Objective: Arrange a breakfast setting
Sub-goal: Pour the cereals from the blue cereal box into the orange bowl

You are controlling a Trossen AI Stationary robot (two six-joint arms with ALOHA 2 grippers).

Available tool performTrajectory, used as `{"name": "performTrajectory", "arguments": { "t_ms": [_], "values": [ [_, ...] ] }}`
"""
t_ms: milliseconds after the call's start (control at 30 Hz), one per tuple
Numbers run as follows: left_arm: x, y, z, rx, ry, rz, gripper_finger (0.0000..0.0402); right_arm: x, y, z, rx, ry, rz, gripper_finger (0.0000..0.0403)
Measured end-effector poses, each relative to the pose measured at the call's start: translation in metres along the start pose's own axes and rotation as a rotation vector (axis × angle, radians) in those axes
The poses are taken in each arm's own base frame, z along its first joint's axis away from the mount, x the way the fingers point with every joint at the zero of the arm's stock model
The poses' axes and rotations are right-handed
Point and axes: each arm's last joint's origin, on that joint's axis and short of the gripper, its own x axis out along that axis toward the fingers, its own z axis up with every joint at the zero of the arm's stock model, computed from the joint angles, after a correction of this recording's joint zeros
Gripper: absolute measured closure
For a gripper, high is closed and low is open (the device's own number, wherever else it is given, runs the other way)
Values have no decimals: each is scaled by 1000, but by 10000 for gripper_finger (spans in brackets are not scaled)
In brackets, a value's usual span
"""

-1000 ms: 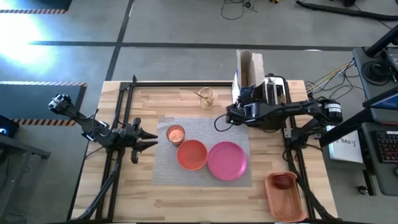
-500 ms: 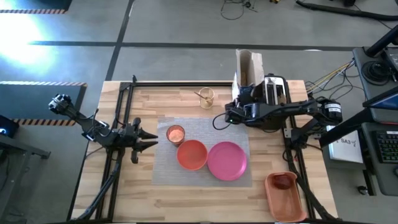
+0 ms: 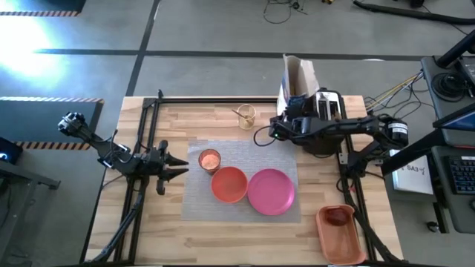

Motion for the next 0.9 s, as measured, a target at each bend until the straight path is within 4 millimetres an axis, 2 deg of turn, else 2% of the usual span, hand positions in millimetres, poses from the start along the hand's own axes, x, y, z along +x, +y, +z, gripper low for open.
{"name": "performTrajectory", "arguments": {
  "t_ms": [300,733,900],
  "values": [
    [0,0,0,12,0,0,309,5,-2,2,5,27,1,149],
    [0,0,0,13,1,-1,309,5,-1,1,-21,50,23,331],
    [0,0,0,14,3,-1,309,5,0,1,-29,65,37,370]
  ]
}}
